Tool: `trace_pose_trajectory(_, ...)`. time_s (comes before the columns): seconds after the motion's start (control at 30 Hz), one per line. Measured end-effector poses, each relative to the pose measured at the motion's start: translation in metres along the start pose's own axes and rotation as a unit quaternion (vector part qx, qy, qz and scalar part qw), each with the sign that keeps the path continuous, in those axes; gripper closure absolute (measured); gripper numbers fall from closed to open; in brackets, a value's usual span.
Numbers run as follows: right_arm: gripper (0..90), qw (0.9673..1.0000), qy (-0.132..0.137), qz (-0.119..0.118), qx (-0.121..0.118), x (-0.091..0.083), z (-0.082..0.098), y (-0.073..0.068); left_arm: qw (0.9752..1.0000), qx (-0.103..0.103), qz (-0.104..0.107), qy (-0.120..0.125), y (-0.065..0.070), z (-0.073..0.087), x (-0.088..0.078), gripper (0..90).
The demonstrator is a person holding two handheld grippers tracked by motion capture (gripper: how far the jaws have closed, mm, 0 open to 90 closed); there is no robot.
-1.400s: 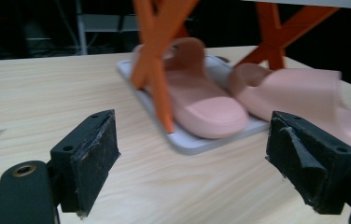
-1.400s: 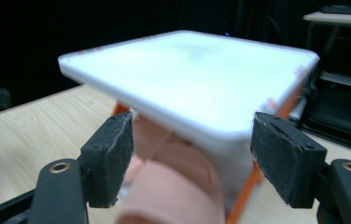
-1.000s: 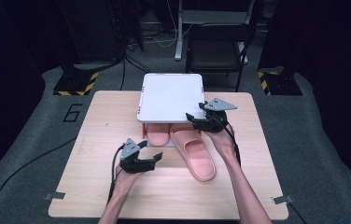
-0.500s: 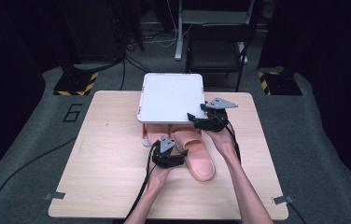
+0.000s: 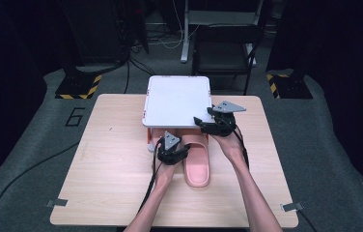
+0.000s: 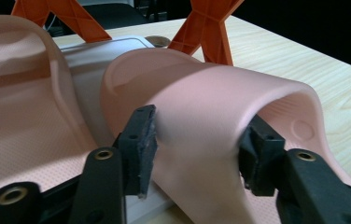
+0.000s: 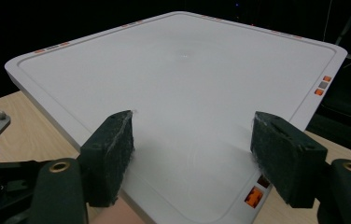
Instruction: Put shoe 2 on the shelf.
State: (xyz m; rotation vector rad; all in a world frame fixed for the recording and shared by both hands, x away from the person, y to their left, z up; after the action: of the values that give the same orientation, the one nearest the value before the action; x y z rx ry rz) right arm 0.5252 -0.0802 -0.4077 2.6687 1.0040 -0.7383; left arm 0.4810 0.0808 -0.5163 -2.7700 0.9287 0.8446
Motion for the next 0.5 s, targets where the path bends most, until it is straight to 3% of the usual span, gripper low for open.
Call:
trace_pose_trajectory(0.07,29.4,1.0000,-0.002,-0.002,-0.001,0.000,0.000,0.000,1.0000,0.004,0.005,0.003,0.004,0.001,-0.007,40.9)
trace_pose_trajectory(0.17,29.4,1.0000,0.001,-0.002,0.000,0.001,0.000,0.000,0.9987,0.036,0.035,-0.002,0.013,0.009,-0.026,31.7)
trace_pose_trajectory(0.2,29.3,1.0000,0.001,-0.001,0.000,0.001,0.000,0.000,0.9972,0.052,0.054,-0.006,0.018,0.012,-0.031,29.7)
trace_pose_trajectory(0.23,29.4,1.0000,0.001,-0.001,0.000,0.001,0.000,0.000,0.9950,0.077,0.063,-0.011,0.022,0.017,-0.037,26.0)
trace_pose_trajectory(0.3,29.4,1.0000,0.000,-0.001,0.000,0.000,0.000,0.000,0.9905,0.108,0.080,-0.027,0.030,0.026,-0.044,24.2)
trace_pose_trajectory(0.4,29.4,1.0000,-0.004,0.000,0.000,0.000,0.000,0.000,0.9842,0.124,0.120,-0.039,0.043,0.038,-0.051,14.7)
trace_pose_trajectory(0.5,29.4,1.0000,-0.004,0.000,0.003,0.000,0.000,-0.001,0.9796,0.150,0.122,-0.053,0.053,0.049,-0.050,6.3)
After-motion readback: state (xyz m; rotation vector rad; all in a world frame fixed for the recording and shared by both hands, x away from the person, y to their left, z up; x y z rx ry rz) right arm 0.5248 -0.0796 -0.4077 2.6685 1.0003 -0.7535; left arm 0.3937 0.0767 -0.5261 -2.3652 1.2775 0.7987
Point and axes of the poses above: each handheld gripper's, and its own axes: x roughly forward along the jaws, z roughly out of its underside, y roughly to its right, the point moved 4 cm from there along x, roughly forward along the jaws, and after that the axes turned 11 degrees about -y, right-handed, at the moved point
